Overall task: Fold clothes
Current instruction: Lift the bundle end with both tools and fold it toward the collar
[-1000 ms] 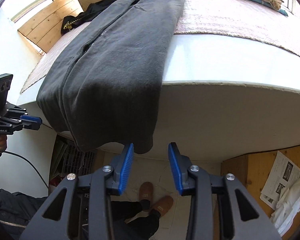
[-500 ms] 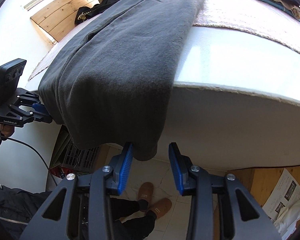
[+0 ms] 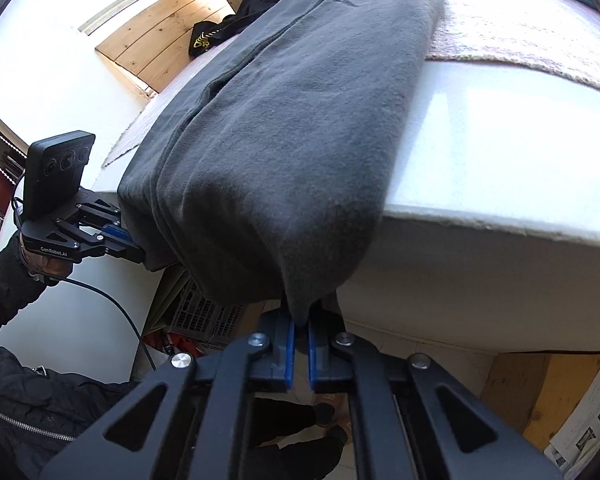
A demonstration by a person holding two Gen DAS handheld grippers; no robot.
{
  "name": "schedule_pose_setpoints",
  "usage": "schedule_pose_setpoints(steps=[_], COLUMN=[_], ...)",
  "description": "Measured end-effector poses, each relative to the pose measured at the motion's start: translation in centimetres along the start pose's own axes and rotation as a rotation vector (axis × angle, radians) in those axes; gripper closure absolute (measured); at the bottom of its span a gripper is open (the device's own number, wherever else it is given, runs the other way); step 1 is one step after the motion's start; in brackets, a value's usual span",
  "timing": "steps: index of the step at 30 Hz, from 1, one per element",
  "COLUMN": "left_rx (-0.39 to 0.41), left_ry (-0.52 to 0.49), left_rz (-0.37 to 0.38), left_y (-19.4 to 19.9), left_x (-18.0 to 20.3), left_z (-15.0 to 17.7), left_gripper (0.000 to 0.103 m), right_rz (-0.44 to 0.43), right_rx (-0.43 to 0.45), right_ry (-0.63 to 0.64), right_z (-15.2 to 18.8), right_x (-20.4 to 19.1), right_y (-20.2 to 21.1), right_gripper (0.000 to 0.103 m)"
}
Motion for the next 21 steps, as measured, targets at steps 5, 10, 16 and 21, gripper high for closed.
schedule_pose_setpoints(steps=[5, 10, 16, 21], left_rx=[0.014, 0.053, 0.113, 0.180], left_ry=[-0.007, 0.011, 0.014, 0.035], left_rz=[0.070, 0.154, 0.227, 0.276], left_y=[1.0, 2.5, 4.1, 5.5], left_x=[1.3, 2.3, 3.0, 2.7], left_z=[0.0, -0.7, -2.8, -5.4], left_gripper=[0.098, 0.098, 0.098, 0.103], right_rz=[-0.042, -0.064, -0.117, -0.216], right_rx=[-0.012, 0.020, 0.033, 0.120], right_ry=[0.020, 0.004, -0.071, -0.176], right_z=[1.3, 0.4, 0.1, 0.7], right_x=[-1.3, -0.9, -1.2, -2.9], right_y=[4.0, 6.9, 6.3, 6.1], right_gripper=[0.100, 0.100, 0.100, 0.100])
Point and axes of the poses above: each gripper's, at about its wrist camera, not at the fingertips, and y roughly against the way its jaws point, x to its right, z to its underside, the point moved 10 cm from there along -y, roughly the way its jaws point, and after that the axes turned 5 degrees about -z, right-handed, at the moved point
